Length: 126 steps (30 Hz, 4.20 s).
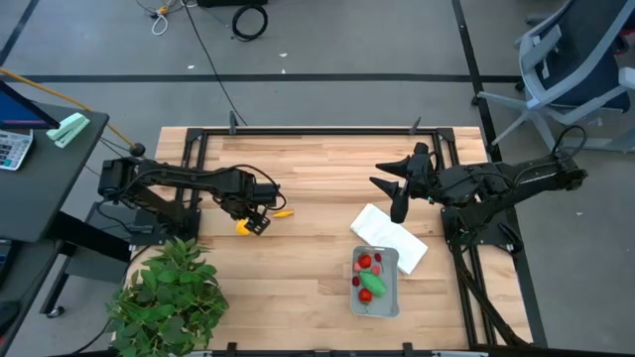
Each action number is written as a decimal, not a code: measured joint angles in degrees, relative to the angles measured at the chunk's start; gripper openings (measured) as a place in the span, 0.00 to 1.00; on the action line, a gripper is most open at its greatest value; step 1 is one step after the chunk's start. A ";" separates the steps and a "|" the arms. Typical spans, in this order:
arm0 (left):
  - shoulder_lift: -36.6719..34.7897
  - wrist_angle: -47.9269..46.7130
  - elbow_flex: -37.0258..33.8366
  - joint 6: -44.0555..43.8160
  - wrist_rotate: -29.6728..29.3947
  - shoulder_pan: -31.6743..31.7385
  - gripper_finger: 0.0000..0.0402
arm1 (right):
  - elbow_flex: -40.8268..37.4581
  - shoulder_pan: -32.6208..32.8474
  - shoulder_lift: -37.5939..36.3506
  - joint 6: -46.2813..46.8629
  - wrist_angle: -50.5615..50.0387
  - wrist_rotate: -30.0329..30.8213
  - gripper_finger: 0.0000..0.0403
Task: Pick and placing Produce into tupperware
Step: Put the yellow pineapple into the gray bin, then put the yellow corn into the gray bin
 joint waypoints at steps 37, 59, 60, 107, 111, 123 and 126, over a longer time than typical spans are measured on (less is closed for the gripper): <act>-0.02 12.13 -8.59 -0.84 2.32 0.81 0.69 | 0.00 0.01 0.00 0.44 0.02 0.00 0.45; -0.09 21.46 -16.85 0.94 3.16 0.83 0.62 | 0.00 0.00 0.00 0.45 0.02 -0.01 0.45; -0.03 21.89 -16.56 0.98 3.38 0.83 0.60 | 0.00 0.00 0.00 0.46 0.02 0.00 0.45; 47.63 56.54 45.75 35.82 1.66 -15.50 0.56 | -0.02 -0.01 -0.02 0.46 -1.14 0.00 0.45; 47.74 57.66 45.77 39.91 1.67 -15.38 0.61 | -0.02 0.01 -0.02 0.46 -1.16 0.00 0.45; 47.50 48.95 56.52 43.54 1.77 -13.61 0.61 | -0.02 -0.01 -0.02 0.46 -1.26 0.00 0.45; 47.50 37.28 64.01 44.26 1.42 -12.30 0.60 | -0.02 0.01 -0.02 0.46 -1.27 0.00 0.45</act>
